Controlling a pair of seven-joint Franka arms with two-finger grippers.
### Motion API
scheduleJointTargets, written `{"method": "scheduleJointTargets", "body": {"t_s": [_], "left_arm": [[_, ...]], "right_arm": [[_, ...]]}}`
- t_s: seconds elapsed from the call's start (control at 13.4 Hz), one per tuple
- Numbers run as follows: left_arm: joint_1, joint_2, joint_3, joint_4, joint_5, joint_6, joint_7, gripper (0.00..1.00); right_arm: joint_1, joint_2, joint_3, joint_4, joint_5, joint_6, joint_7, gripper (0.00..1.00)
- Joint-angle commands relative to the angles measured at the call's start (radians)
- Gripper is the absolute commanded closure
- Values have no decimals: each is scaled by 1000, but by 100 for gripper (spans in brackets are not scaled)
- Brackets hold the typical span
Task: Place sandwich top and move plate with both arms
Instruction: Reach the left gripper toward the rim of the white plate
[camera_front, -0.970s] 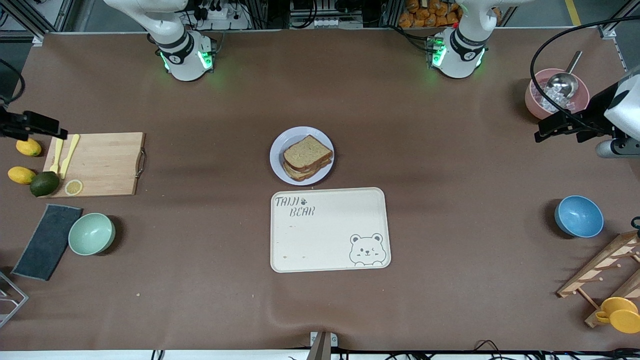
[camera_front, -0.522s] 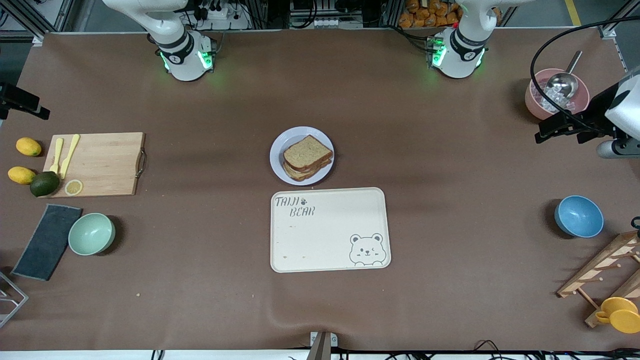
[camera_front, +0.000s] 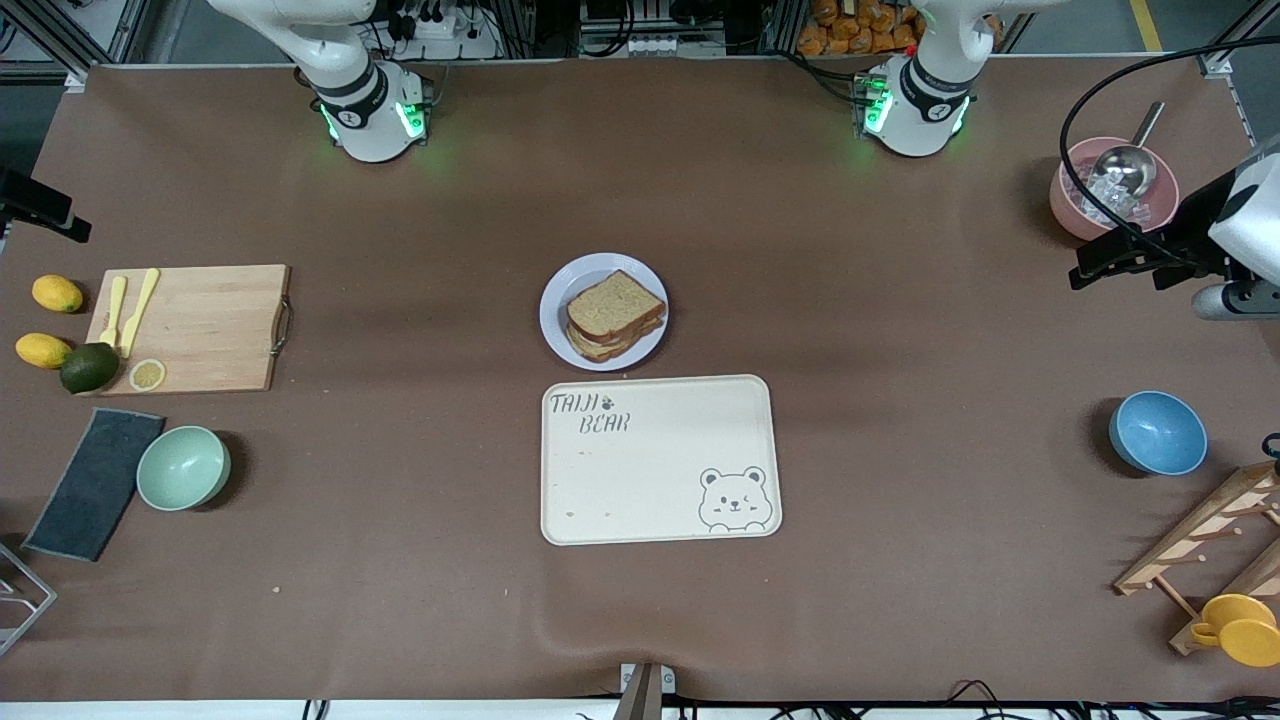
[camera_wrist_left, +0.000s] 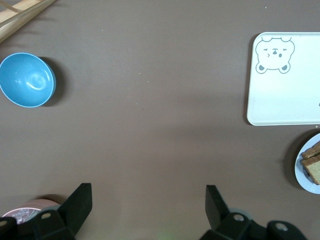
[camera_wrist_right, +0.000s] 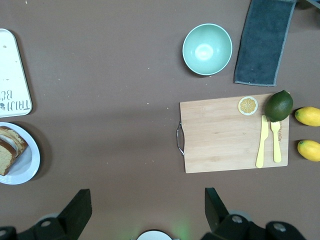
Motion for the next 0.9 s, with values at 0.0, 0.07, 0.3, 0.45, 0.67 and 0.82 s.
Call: {"method": "scheduleJointTargets", "body": {"t_s": [0.0, 0.07, 0.3, 0.45, 0.67, 0.82], "left_arm": [[2, -1, 0, -2, -18, 11, -3, 0], [4, -1, 0, -2, -18, 11, -3, 0], [2, 4, 0, -2, -18, 11, -3, 0], [2, 4, 0, -2, -18, 19, -5, 0], [2, 5, 0, 0, -18, 24, -5, 0], [2, 4, 0, 0, -18, 24, -5, 0]], "right_arm": [[-21, -13, 20, -16, -21, 13, -27, 0], [-21, -13, 20, -16, -21, 13, -27, 0], [-27, -7, 16, -13, -16, 21, -26, 0], [-38, -6, 13, -14, -5, 21, -26, 0], [-38, -6, 14, -5, -5, 21, -24, 0], [-39, -6, 13, -2, -7, 22, -24, 0]]}}
